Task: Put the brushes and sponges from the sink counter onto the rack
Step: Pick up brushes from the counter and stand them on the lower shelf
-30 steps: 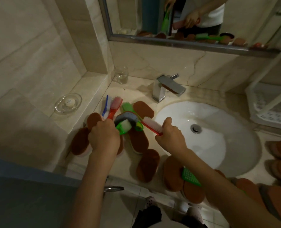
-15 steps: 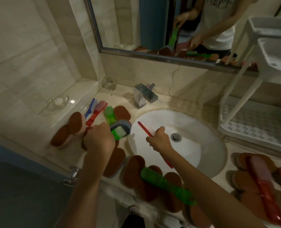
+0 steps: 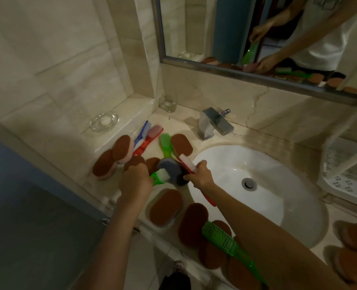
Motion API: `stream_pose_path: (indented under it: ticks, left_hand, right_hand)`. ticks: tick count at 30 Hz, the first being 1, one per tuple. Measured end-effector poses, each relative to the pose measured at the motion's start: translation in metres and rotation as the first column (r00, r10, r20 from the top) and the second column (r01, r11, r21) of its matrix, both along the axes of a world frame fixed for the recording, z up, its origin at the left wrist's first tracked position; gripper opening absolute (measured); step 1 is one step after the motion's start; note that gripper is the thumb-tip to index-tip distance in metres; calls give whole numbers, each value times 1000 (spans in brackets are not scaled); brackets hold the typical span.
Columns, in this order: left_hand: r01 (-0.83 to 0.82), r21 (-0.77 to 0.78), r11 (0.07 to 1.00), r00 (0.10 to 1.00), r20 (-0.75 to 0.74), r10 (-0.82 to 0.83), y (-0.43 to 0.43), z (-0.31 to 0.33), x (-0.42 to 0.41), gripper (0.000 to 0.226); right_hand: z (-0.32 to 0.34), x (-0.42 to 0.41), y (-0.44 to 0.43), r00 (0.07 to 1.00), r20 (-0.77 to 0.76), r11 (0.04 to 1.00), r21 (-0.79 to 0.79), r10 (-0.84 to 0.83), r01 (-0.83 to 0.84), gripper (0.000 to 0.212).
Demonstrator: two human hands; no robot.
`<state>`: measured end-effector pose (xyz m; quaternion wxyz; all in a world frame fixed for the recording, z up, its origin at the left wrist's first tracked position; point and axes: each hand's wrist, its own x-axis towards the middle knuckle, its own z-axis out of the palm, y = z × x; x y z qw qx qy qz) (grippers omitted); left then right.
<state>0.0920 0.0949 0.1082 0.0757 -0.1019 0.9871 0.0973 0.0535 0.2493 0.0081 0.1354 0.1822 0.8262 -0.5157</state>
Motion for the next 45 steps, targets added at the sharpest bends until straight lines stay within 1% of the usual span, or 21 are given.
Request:
stream_pose_path:
  ticks: [4, 6, 8, 10, 12, 15, 18, 20, 22, 24, 26, 30, 34, 36, 38, 41, 43, 45]
  left_hand:
    - [4, 28, 1000, 999, 34, -5, -16, -1, -19, 26]
    - [-8, 68, 998, 998, 59, 4, -20, 0, -26, 24]
    - [-14, 112, 994, 998, 63, 7, -21, -1, -32, 21]
    - [-20, 139, 990, 998, 57, 12, -21, -1, -36, 17]
    - [-23, 146, 989, 999, 40, 17, -20, 1, -38, 20]
    - [-23, 193, 981, 999, 27, 18, -9, 2, -42, 22]
    - [-15, 266, 964, 1000, 28, 7, 14, -1, -42, 22]
    - [25, 332, 943, 999, 15, -32, 37, -3, -42, 25]
    - [84, 402, 912, 996, -17, -84, 67, -1, -38, 28]
    - [160, 463, 872, 987, -63, -148, 104, 3, -30, 31]
    - [244, 511, 824, 969, -92, -229, 141, 8, -17, 29]
    - [345, 568, 747, 927, -83, -365, 215, 11, 13, 23]
    - [444, 558, 701, 868, -72, -492, 282, 7, 44, 18]
    - [473, 528, 706, 847, -51, -529, 309, 3, 54, 22]
    - [477, 481, 735, 834, 15, -551, 328, -2, 59, 23]
    - [455, 440, 774, 838, 81, -539, 339, -7, 66, 25]
    - [434, 449, 781, 845, 98, -526, 345, -3, 75, 27]
    - [446, 452, 772, 832, 108, -544, 357, -3, 79, 29]
  right_hand:
    - [-3, -10, -10, 999, 32, 1000, 2, -26, 26, 46]
    - [-4, -14, -13, 998, 69, 1000, 18, -8, 7, 48]
    - [-7, -16, -15, 996, 84, 999, 31, -29, 27, 50]
    - [-10, -16, -13, 995, 56, 995, 64, -79, 75, 52]
    - [-10, -14, -11, 995, 14, 991, 87, -101, 100, 48]
    - [-5, -10, -3, 988, -51, 987, 56, -148, 150, 39]
    - [9, -1, 16, 970, -127, 977, 5, -209, 211, 46]
    - [21, 10, 37, 946, -181, 963, -24, -269, 269, 54]
    - [33, 23, 65, 911, -220, 935, -32, -350, 352, 57]
    - [44, 43, 98, 866, -249, 898, -48, -434, 436, 56]
    - [51, 65, 132, 815, -288, 860, -70, -502, 505, 56]
    - [56, 120, 199, 712, -357, 765, -12, -605, 644, 48]
    - [51, 170, 260, 629, -343, 676, -24, -698, 736, 45]
    - [49, 189, 288, 602, -347, 645, -10, -719, 764, 45]
    - [45, 199, 316, 592, -351, 632, 3, -725, 775, 45]
    - [37, 199, 347, 626, -316, 659, 1, -713, 752, 47]
    - [33, 195, 357, 657, -289, 683, 16, -696, 730, 46]
    - [29, 192, 361, 682, -281, 703, 34, -675, 710, 46]
